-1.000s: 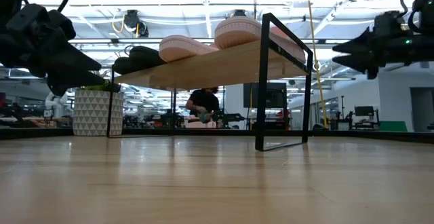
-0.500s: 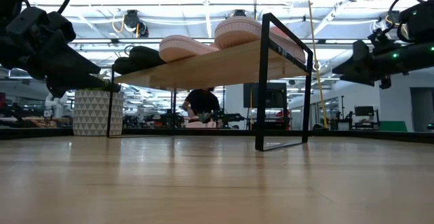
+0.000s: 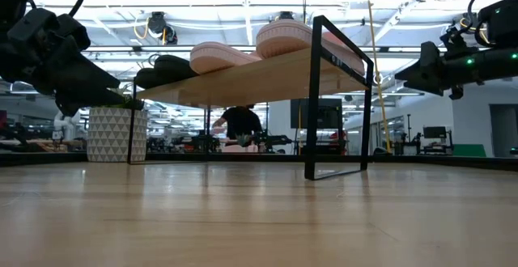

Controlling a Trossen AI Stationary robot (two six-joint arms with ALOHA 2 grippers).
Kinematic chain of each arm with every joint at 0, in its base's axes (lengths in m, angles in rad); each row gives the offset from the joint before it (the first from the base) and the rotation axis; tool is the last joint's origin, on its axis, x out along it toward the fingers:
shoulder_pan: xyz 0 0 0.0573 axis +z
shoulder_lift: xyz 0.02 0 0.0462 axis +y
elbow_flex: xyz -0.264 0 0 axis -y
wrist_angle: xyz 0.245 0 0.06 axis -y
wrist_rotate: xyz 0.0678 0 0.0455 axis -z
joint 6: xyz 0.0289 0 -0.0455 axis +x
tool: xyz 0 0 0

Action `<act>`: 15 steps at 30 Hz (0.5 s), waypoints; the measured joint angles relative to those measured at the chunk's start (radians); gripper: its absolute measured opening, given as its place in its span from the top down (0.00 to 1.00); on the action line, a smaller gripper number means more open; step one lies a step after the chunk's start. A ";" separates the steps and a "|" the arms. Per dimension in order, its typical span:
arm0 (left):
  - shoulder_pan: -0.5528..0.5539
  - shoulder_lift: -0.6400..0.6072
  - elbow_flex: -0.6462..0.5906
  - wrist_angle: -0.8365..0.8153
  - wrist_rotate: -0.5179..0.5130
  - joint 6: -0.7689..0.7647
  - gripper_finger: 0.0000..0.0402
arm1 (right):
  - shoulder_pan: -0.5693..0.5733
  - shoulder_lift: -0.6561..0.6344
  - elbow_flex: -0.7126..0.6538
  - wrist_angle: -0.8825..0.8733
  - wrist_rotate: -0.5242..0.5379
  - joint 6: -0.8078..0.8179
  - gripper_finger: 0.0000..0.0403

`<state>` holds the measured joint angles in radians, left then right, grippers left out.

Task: Pick and place slides into the shelf
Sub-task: Return to Home Position

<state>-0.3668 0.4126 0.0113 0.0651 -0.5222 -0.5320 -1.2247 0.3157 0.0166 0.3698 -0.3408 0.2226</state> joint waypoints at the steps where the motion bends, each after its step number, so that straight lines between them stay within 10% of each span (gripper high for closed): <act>1: 0.000 0.000 0.000 0.000 0.000 0.000 0.48 | 0.000 0.000 0.000 0.000 0.000 0.000 0.45; 15: 0.000 0.000 0.000 0.000 -0.001 0.011 0.48 | 0.011 -0.067 0.000 -0.007 -0.002 0.000 0.45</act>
<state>-0.3668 0.4125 0.0113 0.0647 -0.5236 -0.5205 -1.2138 0.2483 0.0166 0.3632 -0.3433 0.2230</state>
